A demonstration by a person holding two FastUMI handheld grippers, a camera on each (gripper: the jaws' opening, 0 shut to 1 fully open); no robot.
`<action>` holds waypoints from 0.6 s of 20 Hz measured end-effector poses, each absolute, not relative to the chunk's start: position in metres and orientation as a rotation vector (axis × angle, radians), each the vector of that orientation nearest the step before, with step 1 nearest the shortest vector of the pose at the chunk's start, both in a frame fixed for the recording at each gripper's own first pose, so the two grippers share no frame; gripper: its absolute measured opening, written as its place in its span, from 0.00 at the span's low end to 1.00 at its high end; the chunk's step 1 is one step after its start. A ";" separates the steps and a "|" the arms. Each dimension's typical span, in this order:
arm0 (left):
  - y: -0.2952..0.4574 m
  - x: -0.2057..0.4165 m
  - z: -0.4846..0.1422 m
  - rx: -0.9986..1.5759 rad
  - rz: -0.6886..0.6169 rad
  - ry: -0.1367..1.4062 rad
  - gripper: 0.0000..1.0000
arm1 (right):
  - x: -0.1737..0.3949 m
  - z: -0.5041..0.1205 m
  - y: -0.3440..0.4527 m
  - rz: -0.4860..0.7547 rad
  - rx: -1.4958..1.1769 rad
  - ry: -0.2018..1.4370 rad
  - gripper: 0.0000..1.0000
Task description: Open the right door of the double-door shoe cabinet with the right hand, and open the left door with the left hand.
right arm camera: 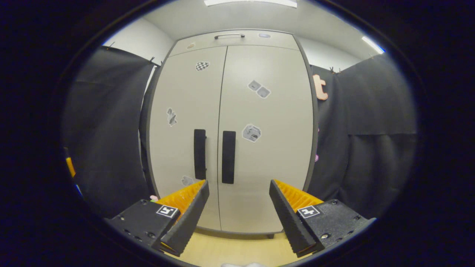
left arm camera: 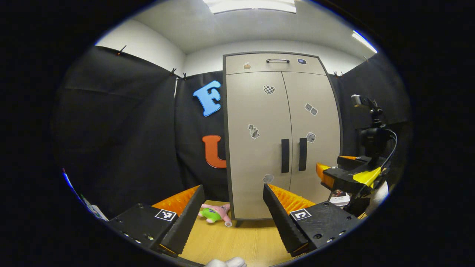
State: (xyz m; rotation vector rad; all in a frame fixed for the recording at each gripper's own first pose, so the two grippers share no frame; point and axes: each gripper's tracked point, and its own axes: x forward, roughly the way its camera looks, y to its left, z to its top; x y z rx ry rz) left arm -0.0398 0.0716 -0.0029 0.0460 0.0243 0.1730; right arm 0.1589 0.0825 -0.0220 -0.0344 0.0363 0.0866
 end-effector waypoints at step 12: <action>0.103 -0.036 -0.004 0.026 0.274 0.030 0.95 | 0.281 -0.022 0.109 0.048 -0.024 0.094 0.93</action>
